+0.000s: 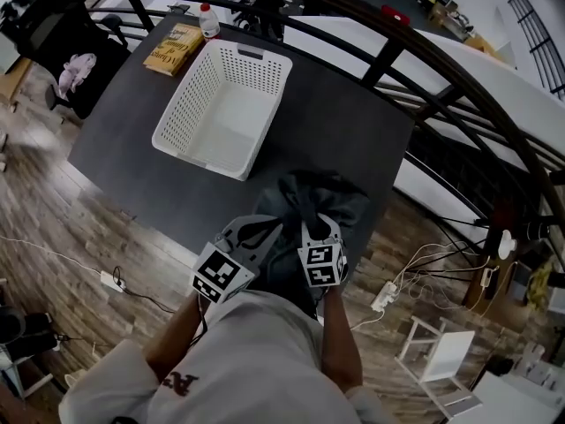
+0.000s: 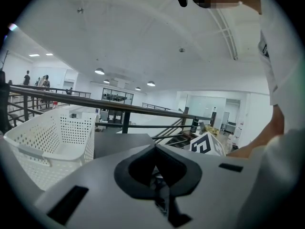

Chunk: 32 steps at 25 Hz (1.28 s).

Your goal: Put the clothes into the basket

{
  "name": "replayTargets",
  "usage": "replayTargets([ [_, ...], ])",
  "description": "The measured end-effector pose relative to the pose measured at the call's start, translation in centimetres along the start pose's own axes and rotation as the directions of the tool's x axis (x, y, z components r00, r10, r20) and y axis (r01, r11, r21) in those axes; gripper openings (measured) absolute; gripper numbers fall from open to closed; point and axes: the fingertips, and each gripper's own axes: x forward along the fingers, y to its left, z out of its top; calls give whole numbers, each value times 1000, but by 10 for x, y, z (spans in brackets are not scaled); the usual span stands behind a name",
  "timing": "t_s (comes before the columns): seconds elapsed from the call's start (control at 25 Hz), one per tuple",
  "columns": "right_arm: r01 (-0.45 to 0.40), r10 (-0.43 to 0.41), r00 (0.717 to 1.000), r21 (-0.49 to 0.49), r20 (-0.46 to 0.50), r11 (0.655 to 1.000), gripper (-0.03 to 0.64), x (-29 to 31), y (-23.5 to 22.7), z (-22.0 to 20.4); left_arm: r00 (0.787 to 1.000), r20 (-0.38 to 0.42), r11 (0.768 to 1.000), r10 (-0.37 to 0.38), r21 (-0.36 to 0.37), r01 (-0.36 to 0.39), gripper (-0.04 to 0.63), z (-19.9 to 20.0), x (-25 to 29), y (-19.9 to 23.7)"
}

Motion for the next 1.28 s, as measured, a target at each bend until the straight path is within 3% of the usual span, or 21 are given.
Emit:
replayTargets([
  [0.24, 0, -5, 992, 36, 125, 999, 84, -36, 1, 21, 999, 24, 1000, 26, 1, -26, -6, 9, -13, -9],
  [0.56, -25, 11, 939, 39, 343, 999, 84, -104, 6, 68, 988, 111, 994, 109, -6, -109, -6, 35, -43, -33],
  [0.92, -71, 80, 877, -36, 474, 997, 84, -154, 34, 118, 950, 190, 969, 248, -35, -245, -6, 54, -95, -37],
  [1.12, -68, 90, 849, -61, 521, 996, 83, -173, 53, 147, 935, 232, 963, 269, -42, -267, -6, 67, -124, -28],
  [1.28, -34, 60, 834, -58, 549, 998, 83, -181, 63, 173, 934, 262, 970, 244, -46, -240, -6, 75, -141, -14],
])
